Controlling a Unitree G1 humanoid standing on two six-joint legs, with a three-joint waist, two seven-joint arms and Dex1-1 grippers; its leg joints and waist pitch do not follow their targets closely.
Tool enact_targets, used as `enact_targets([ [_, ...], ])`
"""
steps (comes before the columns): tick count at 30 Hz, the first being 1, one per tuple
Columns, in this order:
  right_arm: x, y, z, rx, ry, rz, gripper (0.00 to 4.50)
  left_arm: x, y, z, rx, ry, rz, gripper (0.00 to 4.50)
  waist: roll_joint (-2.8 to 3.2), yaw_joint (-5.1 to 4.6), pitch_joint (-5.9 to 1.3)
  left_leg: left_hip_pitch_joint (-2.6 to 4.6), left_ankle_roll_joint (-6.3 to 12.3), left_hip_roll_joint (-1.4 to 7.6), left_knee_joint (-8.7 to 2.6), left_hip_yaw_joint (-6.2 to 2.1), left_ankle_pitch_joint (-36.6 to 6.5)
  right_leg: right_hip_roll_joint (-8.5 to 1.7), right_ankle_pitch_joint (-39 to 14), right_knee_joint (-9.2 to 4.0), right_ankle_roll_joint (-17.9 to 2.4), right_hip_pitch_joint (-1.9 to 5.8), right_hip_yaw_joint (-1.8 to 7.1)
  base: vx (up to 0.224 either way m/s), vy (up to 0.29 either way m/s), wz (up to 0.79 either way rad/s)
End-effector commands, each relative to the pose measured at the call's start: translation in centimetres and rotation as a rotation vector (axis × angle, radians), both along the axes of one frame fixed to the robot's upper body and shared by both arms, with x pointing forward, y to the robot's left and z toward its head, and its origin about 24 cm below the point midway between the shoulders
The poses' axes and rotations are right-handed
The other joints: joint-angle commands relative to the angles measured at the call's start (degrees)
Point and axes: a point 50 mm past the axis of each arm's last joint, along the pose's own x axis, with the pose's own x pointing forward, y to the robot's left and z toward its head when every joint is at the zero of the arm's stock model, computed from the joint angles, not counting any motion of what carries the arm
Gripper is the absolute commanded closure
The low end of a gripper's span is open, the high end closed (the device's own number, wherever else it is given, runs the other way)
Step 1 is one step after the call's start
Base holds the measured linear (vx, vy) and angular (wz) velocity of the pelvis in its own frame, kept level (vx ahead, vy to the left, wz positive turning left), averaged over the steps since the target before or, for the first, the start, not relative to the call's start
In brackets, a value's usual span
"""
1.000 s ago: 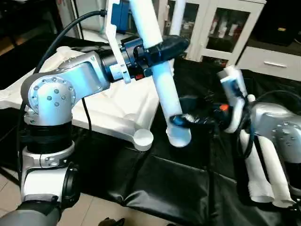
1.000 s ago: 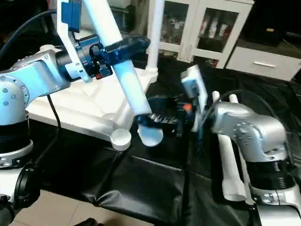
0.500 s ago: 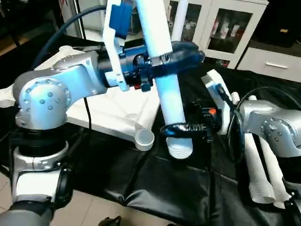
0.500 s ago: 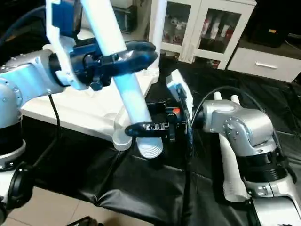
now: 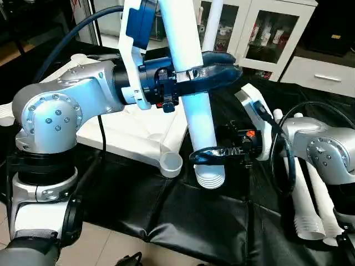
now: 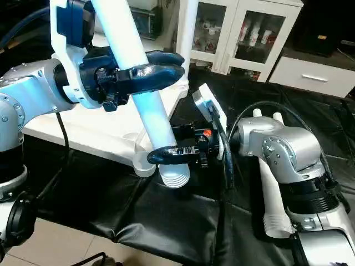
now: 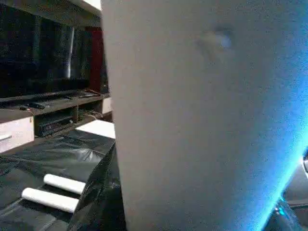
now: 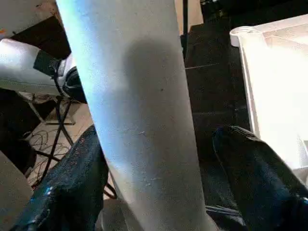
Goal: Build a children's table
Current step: Pick table leg
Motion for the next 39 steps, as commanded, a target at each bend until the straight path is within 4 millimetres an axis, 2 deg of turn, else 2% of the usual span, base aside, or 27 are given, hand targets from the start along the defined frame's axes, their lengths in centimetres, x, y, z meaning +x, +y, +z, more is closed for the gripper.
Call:
enact_targets([
  [1, 0.2, -0.5, 0.0, -0.008, 0.003, -0.023, 1.34, -0.4, -0.3, -0.1, 0.017, -0.012, -0.035, 2.84, 0.06, 0.18, -4.28, -0.07, -0.70, -0.69, -3.58, 1.13, -7.7, -2.54, -11.8, -3.36, -11.1, 3.67, 1.48, 0.000, 0.000, 0.00],
  [8, 0.2, -0.3, -0.1, 0.001, -0.004, -0.029, 1.97, -0.4, -0.3, -0.1, 0.019, -0.015, -0.037, 2.84, 0.17, 0.20, -4.29, 0.03, -0.90, -0.64, -3.61, 1.06, -7.9, -2.51, -11.8, -3.32, -11.1, 3.62, 1.43, 0.000, 0.000, 0.00],
  [10, 0.2, -0.3, 0.0, 0.008, -0.007, -0.035, 1.97, -0.3, -0.3, -0.1, 0.020, -0.016, -0.034, 2.84, 0.14, 0.16, -4.31, -0.04, -0.90, -0.69, -3.58, 1.07, -7.8, -2.49, -11.5, -3.28, -11.1, 3.68, 1.44, 0.000, 0.000, 0.00],
  [12, 0.3, -0.3, 0.1, 0.015, -0.015, -0.043, 2.22, -0.2, -0.2, -0.3, 0.021, -0.015, -0.019, 2.85, 0.07, 0.19, -4.34, -0.05, -0.86, -0.69, -3.57, 1.08, -7.5, -2.49, -11.3, -3.22, -11.2, 3.70, 1.43, 0.000, 0.000, 0.00],
  [15, 0.6, -0.2, 0.3, 0.026, -0.030, -0.069, 2.29, 0.3, -0.1, -0.5, 0.025, -0.006, 0.039, 2.85, 0.02, 0.17, -4.32, -0.06, -0.86, -0.71, -3.55, 1.09, -7.4, -2.49, -11.3, -3.22, -11.2, 3.66, 1.43, 0.000, 0.000, 0.00],
  [17, 1.1, -0.2, 0.4, 0.032, -0.055, -0.124, 2.34, 1.3, 0.1, -0.6, -0.004, 0.038, 0.121, 2.15, 0.03, 0.14, -4.38, -0.10, -1.02, -0.72, -3.50, 1.12, -7.2, -2.48, -11.0, -3.15, -11.2, 3.67, 1.46, 0.000, 0.000, 0.00],
  [20, 2.0, -0.3, 0.6, 0.039, -0.084, -0.220, 2.38, 2.7, 0.7, -0.7, -0.059, 0.114, 0.251, 2.13, 0.05, 0.19, -4.38, 0.02, -1.43, -0.79, -3.45, 1.10, -8.0, -2.48, -12.8, -3.35, -10.7, 3.58, 1.42, 0.000, 0.000, 0.00],
  [21, 2.0, -0.3, 0.6, 0.039, -0.084, -0.221, 2.49, 2.7, 0.7, -0.7, -0.059, 0.115, 0.254, 2.03, -0.03, 0.07, -4.36, -0.07, -1.40, -0.80, -3.45, 1.12, -8.0, -2.45, -12.8, -3.40, -10.6, 3.57, 1.43, 0.000, 0.000, 0.00],
  [23, 2.7, -0.3, 0.9, 0.044, -0.104, -0.297, 2.49, 4.2, 1.4, -1.1, -0.063, 0.155, 0.453, 1.87, -0.15, 0.02, -4.33, -0.11, -1.55, -0.79, -3.43, 1.03, -8.1, -2.44, -13.5, -3.48, -9.7, 3.67, 1.40, 0.000, 0.000, 0.00],
  [24, 2.7, -0.3, 0.9, 0.044, -0.104, -0.297, 2.53, 4.2, 1.4, -1.1, -0.063, 0.155, 0.453, 1.72, -0.19, 0.04, -4.36, -0.08, -1.36, -0.82, -3.41, 1.07, -8.0, -2.46, -13.7, -3.58, -9.5, 3.64, 1.42, 0.000, 0.000, 0.00],
  [25, 3.0, -0.2, 1.0, 0.032, -0.125, -0.341, 2.55, 4.9, 1.6, -1.4, -0.068, 0.181, 0.555, 1.68, -0.22, 0.09, -4.41, -0.11, -1.35, -0.81, -3.42, 1.07, -7.6, -2.44, -13.7, -3.49, -9.2, 3.65, 1.44, 0.000, 0.000, 0.00],
  [28, 3.1, 0.1, 1.1, 0.028, -0.139, -0.369, 2.62, 5.2, 1.7, -1.5, -0.099, 0.212, 0.615, 1.37, -0.20, 0.17, -4.50, -0.23, -1.40, -0.88, -3.35, 1.06, -6.3, -2.39, -11.6, -3.27, -9.6, 3.71, 1.44, 0.000, 0.000, 0.00],
  [32, 3.3, 1.0, 0.9, -0.009, -0.177, -0.438, 2.63, 5.4, 1.5, -1.6, -0.138, 0.259, 0.678, 1.30, -0.40, 0.17, -4.59, -0.34, -1.11, -0.92, -3.29, 1.09, -5.6, -2.41, -10.3, -3.16, -10.1, 3.72, 1.40, 0.000, 0.000, 0.00],
  [38, 3.3, 2.1, 0.9, 0.003, -0.190, -0.470, 2.64, 5.5, 1.0, -2.1, -0.148, 0.325, 0.698, 1.30, -0.32, 0.22, -4.47, -0.41, -1.09, -0.91, -3.32, 1.11, -5.9, -2.45, -11.9, -3.45, -9.1, 3.54, 1.40, 0.000, 0.000, 0.00],
  [39, 3.3, 2.2, 0.9, -0.001, -0.198, -0.477, 2.64, 5.5, 0.9, -2.2, -0.141, 0.332, 0.697, 1.30, -0.16, 0.25, -4.50, -0.36, -1.10, -0.90, -3.33, 1.07, -5.8, -2.41, -11.6, -3.41, -8.9, 3.50, 1.40, 0.000, 0.000, 0.00],
])
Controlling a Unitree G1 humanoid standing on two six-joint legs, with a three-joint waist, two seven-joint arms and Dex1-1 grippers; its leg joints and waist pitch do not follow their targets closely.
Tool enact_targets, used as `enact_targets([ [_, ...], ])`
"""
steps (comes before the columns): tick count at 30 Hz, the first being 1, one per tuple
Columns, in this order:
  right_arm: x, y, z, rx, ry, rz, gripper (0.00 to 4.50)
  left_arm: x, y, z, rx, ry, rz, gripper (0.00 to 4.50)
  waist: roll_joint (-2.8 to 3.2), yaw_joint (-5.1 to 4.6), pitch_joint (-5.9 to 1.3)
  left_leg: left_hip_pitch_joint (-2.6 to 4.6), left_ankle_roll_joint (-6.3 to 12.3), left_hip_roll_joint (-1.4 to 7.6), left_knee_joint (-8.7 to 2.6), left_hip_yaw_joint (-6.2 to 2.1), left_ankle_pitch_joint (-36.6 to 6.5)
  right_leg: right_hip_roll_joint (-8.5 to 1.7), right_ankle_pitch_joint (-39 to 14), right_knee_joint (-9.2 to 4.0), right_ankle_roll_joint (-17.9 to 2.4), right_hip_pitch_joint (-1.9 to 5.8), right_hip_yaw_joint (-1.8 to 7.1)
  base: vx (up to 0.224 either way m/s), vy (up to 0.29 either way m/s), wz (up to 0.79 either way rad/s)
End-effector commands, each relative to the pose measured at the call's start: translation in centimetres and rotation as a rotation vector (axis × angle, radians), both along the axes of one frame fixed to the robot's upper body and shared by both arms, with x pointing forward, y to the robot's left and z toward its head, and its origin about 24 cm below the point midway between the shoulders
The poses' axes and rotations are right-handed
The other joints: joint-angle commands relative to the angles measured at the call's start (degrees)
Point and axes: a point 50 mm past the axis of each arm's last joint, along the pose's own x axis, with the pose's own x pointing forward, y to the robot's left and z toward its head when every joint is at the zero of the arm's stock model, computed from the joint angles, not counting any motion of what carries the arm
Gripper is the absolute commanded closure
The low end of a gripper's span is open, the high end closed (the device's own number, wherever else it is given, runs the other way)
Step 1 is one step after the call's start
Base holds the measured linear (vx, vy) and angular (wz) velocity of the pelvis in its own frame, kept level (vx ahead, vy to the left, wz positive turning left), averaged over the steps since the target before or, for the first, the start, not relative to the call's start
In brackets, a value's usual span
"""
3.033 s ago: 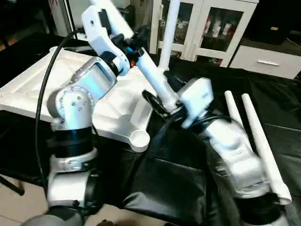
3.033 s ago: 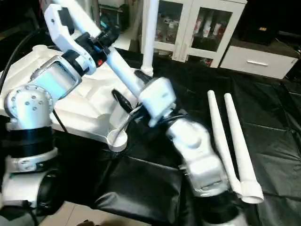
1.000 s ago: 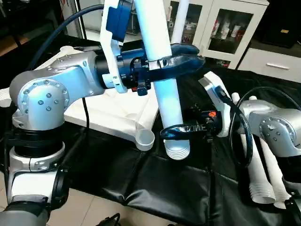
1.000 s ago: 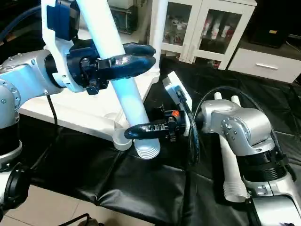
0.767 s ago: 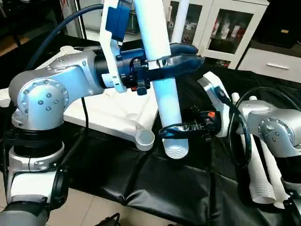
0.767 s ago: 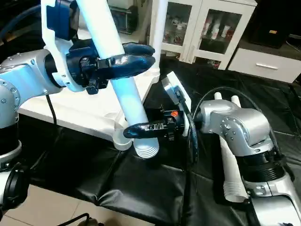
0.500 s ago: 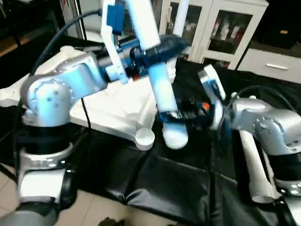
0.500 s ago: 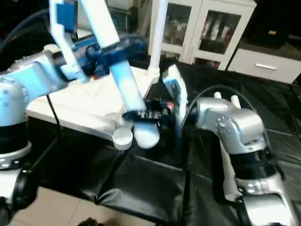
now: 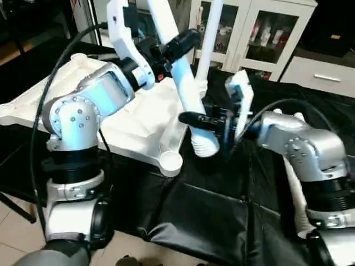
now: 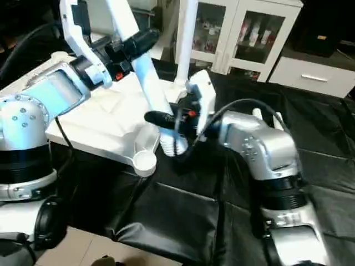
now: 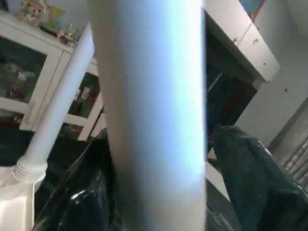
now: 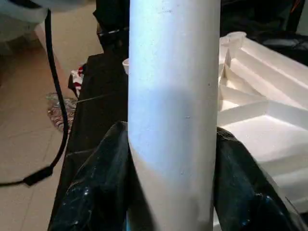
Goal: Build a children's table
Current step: Pick table leg
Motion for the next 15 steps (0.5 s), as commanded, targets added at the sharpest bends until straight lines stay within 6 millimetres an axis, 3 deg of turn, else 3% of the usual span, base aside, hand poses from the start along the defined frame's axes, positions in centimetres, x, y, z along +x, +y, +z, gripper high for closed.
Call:
enact_targets([
  [1, 0.04, 0.21, 1.12, -0.011, -0.074, -0.017, 2.64, -0.03, -0.17, 0.04, 0.009, 0.022, -0.003, 1.30, 0.05, 0.13, -4.45, 0.08, -1.23, -0.92, -3.61, 1.07, -6.2, -2.35, -11.5, -3.64, -8.9, 3.64, 1.40, 0.000, 0.000, 0.00],
  [15, -0.01, 0.50, 1.31, -0.020, -0.089, -0.021, 2.64, -0.09, 0.18, 0.09, 0.000, 0.052, -0.007, 2.56, 0.04, 0.01, -4.41, 0.12, -1.22, -0.96, -3.68, 1.05, -6.9, -2.37, -11.8, -3.78, -8.6, 3.67, 1.39, 0.000, 0.000, 0.00],
])
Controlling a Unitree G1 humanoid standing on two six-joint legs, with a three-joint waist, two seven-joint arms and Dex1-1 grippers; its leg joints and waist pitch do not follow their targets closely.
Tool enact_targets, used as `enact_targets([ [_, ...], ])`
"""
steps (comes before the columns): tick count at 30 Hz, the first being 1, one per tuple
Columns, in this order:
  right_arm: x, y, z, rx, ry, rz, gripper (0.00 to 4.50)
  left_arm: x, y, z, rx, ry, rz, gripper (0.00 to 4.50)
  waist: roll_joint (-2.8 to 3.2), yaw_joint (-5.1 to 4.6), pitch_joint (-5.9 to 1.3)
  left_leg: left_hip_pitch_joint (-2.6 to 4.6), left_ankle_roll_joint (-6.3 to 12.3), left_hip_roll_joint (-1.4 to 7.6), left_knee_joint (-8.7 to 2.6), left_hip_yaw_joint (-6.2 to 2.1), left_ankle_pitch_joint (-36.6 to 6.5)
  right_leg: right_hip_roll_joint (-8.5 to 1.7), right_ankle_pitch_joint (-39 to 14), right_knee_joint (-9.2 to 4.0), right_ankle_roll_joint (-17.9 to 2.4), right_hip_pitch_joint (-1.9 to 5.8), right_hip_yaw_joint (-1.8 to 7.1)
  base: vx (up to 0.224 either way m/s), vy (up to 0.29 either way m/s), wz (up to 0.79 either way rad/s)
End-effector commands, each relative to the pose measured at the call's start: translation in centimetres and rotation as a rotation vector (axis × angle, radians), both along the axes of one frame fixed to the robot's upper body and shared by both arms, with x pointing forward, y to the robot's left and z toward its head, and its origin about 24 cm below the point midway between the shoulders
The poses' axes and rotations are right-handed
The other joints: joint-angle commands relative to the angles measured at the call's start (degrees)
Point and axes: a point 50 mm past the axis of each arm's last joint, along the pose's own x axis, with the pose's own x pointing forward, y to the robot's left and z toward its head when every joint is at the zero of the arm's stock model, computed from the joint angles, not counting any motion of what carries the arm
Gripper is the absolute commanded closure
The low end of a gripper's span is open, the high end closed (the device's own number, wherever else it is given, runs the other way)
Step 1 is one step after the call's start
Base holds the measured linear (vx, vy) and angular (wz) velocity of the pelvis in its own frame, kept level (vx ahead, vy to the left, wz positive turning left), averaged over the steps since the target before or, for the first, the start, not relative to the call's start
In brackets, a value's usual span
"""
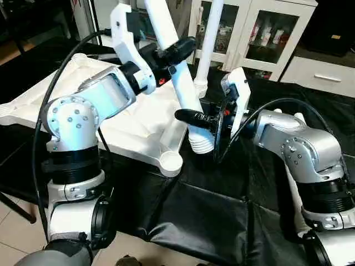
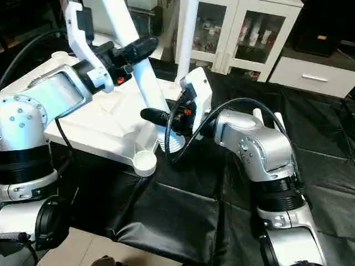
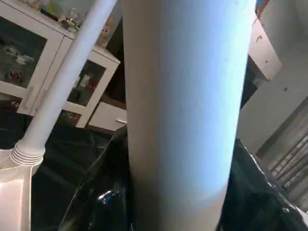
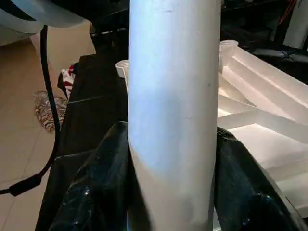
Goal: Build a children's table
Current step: Pick table leg
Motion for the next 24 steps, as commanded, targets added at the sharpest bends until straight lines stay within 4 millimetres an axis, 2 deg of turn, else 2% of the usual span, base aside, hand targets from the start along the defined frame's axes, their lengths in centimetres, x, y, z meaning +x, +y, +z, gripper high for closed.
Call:
enact_targets([
  [1, 0.0, 0.1, 1.1, -0.004, -0.054, 0.001, 2.64, 0.0, 0.0, 0.4, 0.009, -0.006, 0.005, 2.61, -0.04, 0.08, -4.37, 0.11, -1.22, -0.94, -3.70, 1.06, -7.0, -2.37, -11.9, -3.79, -8.6, 3.64, 1.40, 0.000, 0.000, 0.00],
  [6, 0.0, -0.1, 1.0, -0.010, -0.053, -0.007, 2.64, -0.2, 0.2, 0.3, 0.068, -0.033, 0.001, 2.72, -0.09, 0.03, -4.37, 0.08, -1.25, -0.92, -3.75, 1.05, -6.8, -2.40, -12.1, -3.74, -8.2, 3.63, 1.40, 0.000, 0.000, 0.00],
  [7, 0.0, -0.1, 1.0, -0.014, -0.052, -0.006, 2.64, -0.4, 0.2, 0.3, 0.075, -0.036, -0.005, 2.72, 0.11, 0.04, -4.38, 0.16, -1.35, -0.90, -3.72, 1.05, -6.9, -2.43, -12.1, -3.72, -8.3, 3.57, 1.42, 0.000, 0.000, 0.00],
  [9, 0.0, -0.1, 0.9, -0.016, -0.052, -0.007, 2.64, -0.5, 0.1, 0.4, 0.074, -0.043, -0.016, 2.73, -0.07, 0.02, -4.39, 0.09, -1.41, -0.91, -3.72, 1.07, -6.7, -2.41, -11.7, -3.65, -8.5, 3.68, 1.43, 0.000, 0.000, 0.00],
  [14, 0.2, -0.2, 0.9, -0.018, -0.047, -0.022, 2.64, -0.7, 0.1, 0.5, 0.081, -0.056, -0.039, 2.73, -0.03, -0.01, -4.30, 0.11, -1.50, -0.90, -3.76, 1.08, -6.9, -2.39, -12.1, -3.72, -8.3, 3.58, 1.44, 0.000, 0.000, 0.00],
  [16, 0.3, -0.3, 1.0, -0.002, -0.023, -0.014, 1.94, -0.8, 0.0, 0.5, 0.090, -0.064, -0.058, 2.73, -0.02, -0.05, -4.31, 0.13, -1.55, -0.95, -3.77, 1.08, -7.3, -2.40, -13.1, -3.80, -8.0, 3.55, 1.44, 0.000, 0.000, 0.00],
  [19, 0.4, -0.4, 1.2, 0.010, -0.004, -0.005, 1.88, -0.8, 0.0, 0.5, 0.097, -0.070, -0.076, 2.73, -0.03, -0.16, -4.22, 0.13, -1.64, -0.92, -3.80, 1.09, -7.5, -2.36, -13.3, -3.83, -7.9, 3.47, 1.43, 0.000, 0.000, 0.00],
  [20, 0.3, -0.7, 1.6, 0.032, 0.030, 0.036, 1.59, -1.2, -0.3, 0.5, 0.129, -0.096, -0.128, 2.73, 0.04, -0.07, -4.33, 0.31, -1.54, -0.94, -3.78, 1.07, -7.6, -2.37, -13.5, -3.82, -7.8, 3.48, 1.43, 0.000, 0.000, 0.00],
  [22, 0.3, -0.9, 1.8, 0.032, 0.048, 0.062, 1.52, -1.4, -0.4, 0.5, 0.148, -0.108, -0.156, 2.73, 0.06, -0.05, -4.36, 0.33, -1.42, -0.88, -3.81, 1.07, -7.2, -2.30, -12.3, -3.65, -8.1, 3.45, 1.46, 0.000, 0.000, 0.00],
  [23, 0.2, -1.1, 1.9, 0.032, 0.060, 0.079, 1.48, -1.6, -0.6, 0.5, 0.161, -0.116, -0.173, 2.73, 0.24, -0.01, -4.42, 0.26, -1.53, -0.81, -3.73, 1.07, -6.4, -2.32, -9.9, -3.35, -8.9, 3.57, 1.49, 0.000, 0.000, 0.00],
  [24, 0.2, -1.2, 1.9, 0.029, 0.067, 0.087, 1.29, -1.6, -0.6, 0.5, 0.168, -0.121, -0.181, 2.73, 0.14, -0.03, -4.45, 0.21, -1.47, -0.87, -3.71, 1.08, -5.9, -2.31, -9.3, -3.32, -9.1, 3.63, 1.47, 0.000, 0.000, 0.00],
])
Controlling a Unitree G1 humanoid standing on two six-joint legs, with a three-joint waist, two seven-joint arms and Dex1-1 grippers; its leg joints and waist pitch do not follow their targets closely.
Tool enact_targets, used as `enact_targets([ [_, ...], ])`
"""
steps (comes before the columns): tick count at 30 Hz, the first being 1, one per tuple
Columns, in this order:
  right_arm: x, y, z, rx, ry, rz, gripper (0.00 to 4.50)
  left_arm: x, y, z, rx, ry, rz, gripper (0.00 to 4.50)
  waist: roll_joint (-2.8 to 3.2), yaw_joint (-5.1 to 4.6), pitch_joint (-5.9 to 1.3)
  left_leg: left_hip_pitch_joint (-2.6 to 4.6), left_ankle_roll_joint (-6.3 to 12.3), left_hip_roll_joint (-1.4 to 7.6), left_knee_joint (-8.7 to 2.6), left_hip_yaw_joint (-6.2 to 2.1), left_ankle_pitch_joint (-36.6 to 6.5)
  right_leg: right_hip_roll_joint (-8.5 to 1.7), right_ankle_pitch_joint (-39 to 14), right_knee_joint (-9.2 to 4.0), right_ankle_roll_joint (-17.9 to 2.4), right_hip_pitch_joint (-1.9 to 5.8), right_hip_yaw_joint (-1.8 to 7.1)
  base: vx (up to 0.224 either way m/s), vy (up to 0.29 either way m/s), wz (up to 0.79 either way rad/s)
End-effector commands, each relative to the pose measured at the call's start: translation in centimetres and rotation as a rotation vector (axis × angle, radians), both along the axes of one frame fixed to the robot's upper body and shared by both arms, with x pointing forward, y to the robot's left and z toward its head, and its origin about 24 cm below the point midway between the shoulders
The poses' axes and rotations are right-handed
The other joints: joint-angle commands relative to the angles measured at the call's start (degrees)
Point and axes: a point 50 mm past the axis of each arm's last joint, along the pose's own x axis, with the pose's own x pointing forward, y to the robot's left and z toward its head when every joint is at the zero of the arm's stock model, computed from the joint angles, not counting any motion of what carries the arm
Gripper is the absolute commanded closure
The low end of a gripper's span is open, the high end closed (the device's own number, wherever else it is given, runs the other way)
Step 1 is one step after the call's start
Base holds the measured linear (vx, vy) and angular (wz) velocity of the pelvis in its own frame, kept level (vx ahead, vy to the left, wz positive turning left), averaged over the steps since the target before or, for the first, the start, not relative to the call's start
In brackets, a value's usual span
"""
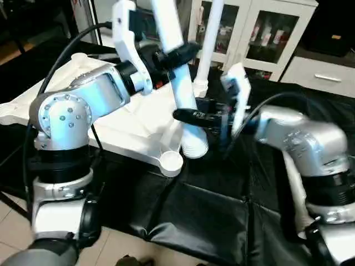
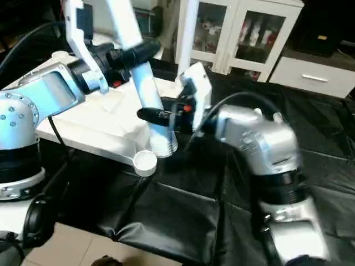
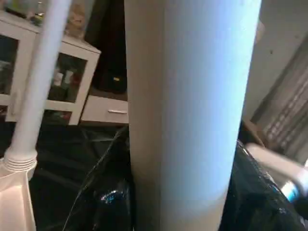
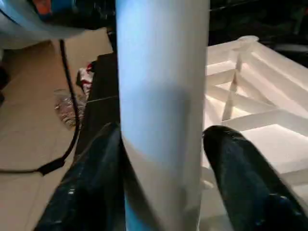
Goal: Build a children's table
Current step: Pick table leg
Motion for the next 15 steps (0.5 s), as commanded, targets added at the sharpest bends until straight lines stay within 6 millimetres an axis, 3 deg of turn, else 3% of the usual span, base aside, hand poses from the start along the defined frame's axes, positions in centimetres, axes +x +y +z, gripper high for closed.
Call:
enact_targets([
  [1, 0.0, -0.8, 0.5, 0.006, 0.029, 0.021, 1.16, -0.7, -0.6, 0.0, 0.042, -0.030, -0.058, 2.73, 0.15, 0.00, -4.44, 0.17, -1.39, -0.88, -3.74, 1.12, -6.0, -2.27, -9.1, -3.30, -9.4, 3.67, 1.45, 0.000, 0.000, 0.00],
  [2, -0.2, -1.0, 0.3, -0.009, 0.051, 0.047, 1.09, -0.8, -0.8, 0.1, 0.058, -0.043, -0.078, 2.73, 0.11, 0.09, -4.44, 0.17, -1.26, -0.85, -3.72, 1.13, -5.9, -2.32, -8.7, -3.27, -9.8, 3.79, 1.47, 0.000, 0.000, 0.00],
  [3, -0.3, -1.2, 0.2, -0.026, 0.067, 0.067, 1.04, -1.0, -1.0, 0.1, 0.071, -0.055, -0.096, 2.73, -0.37, 0.08, -4.48, 0.11, -1.09, -0.82, -3.69, 1.22, -5.7, -2.36, -8.6, -3.30, -9.8, 3.87, 1.49, 0.000, 0.000, 0.00],
  [4, -0.5, -1.3, -0.1, -0.051, 0.082, 0.087, 0.97, -1.1, -1.2, 0.2, 0.085, -0.070, -0.117, 2.73, -0.15, 0.18, -4.46, 0.08, -1.12, -0.81, -3.74, 1.14, -5.3, -2.43, -8.7, -3.17, -10.0, 3.90, 1.46, 0.000, 0.000, 0.00],
  [5, -0.7, -1.3, -0.3, -0.070, 0.088, 0.099, 0.86, -1.2, -1.3, 0.4, 0.092, -0.080, -0.130, 2.73, -0.45, 0.07, -4.34, 0.02, -1.14, -0.84, -3.71, 1.25, -5.5, -2.40, -9.4, -3.32, -9.8, 3.87, 1.49, 0.000, 0.000, 0.00],
  [7, -0.7, -1.3, -0.5, -0.087, 0.093, 0.106, 0.64, -1.2, -1.4, 0.5, 0.098, -0.090, -0.142, 2.73, -0.35, 0.06, -4.27, -0.02, -1.26, -0.85, -3.65, 1.27, -6.0, -2.54, -11.1, -3.50, -9.5, 3.80, 1.54, 0.000, 0.000, 0.00],
  [15, -1.3, -0.9, -1.3, -0.137, 0.102, 0.142, 0.52, -1.5, -1.8, 0.8, 0.117, -0.126, -0.193, 2.73, -0.49, 0.05, -4.21, 0.02, -1.59, -0.79, -3.70, 1.19, -6.6, -2.53, -15.1, -3.82, -7.9, 3.59, 1.50, 0.000, 0.000, 0.00],
])
